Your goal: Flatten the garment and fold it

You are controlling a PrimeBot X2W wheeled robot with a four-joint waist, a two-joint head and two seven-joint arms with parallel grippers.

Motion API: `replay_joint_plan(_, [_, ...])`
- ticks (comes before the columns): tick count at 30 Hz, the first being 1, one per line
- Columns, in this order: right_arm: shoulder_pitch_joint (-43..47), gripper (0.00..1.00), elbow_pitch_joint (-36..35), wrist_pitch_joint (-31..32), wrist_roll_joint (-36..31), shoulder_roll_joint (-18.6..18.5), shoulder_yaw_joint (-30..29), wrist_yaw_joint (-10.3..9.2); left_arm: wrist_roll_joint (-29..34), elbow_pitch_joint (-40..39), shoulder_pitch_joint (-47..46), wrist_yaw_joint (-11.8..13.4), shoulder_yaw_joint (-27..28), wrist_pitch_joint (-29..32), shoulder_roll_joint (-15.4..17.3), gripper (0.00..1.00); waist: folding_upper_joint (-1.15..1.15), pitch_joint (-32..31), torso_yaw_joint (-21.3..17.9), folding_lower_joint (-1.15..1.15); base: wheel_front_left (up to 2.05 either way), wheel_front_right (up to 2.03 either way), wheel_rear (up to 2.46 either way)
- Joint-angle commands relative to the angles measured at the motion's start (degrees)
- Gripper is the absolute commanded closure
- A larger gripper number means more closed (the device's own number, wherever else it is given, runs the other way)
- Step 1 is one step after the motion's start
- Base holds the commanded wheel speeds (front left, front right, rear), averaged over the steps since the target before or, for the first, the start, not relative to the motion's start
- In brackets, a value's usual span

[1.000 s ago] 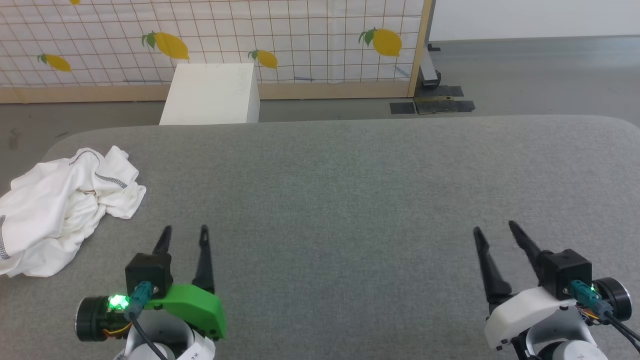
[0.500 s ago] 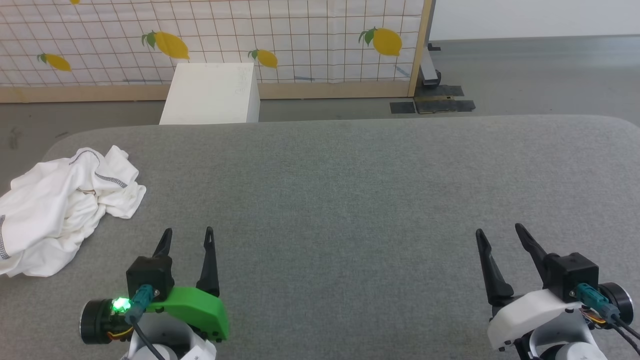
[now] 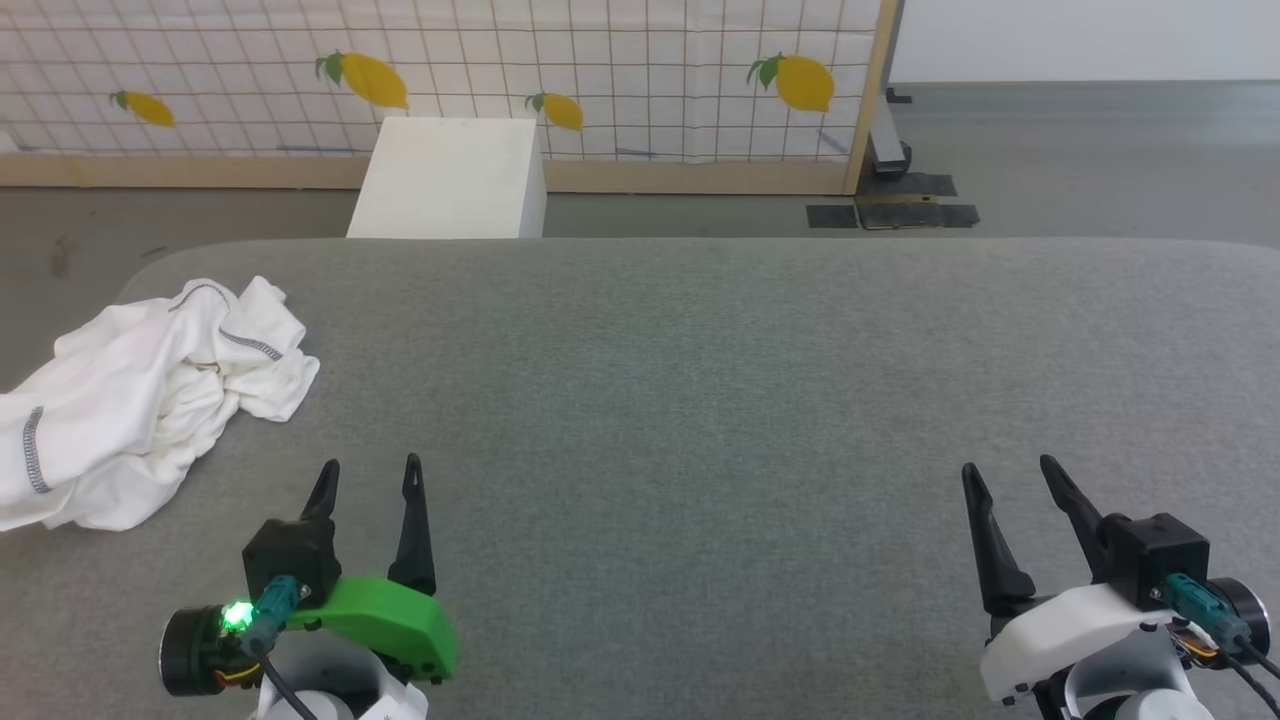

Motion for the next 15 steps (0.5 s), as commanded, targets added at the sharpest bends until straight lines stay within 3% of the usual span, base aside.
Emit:
replay_joint_plan(1, [0.01, 0.0, 0.51, -0.78, 0.58, 0.01, -0.12, -0.02, -0.46, 0.16, 0.28, 0.55, 0.09, -0.68, -0.03, 0.0, 0.14, 0.08, 0.78, 0.0, 0.0, 0.0, 0.0])
replay_joint_plan(15, [-0.63, 0.0, 2.47, -2.43, 1.51, 0.02, -0.08, -0.03, -2.03, 0.46, 1.06, 1.64, 0.7, -2.32, -0.06, 0.0, 0.2, 0.63, 6.54, 0.0, 0.0, 0.0, 0.0])
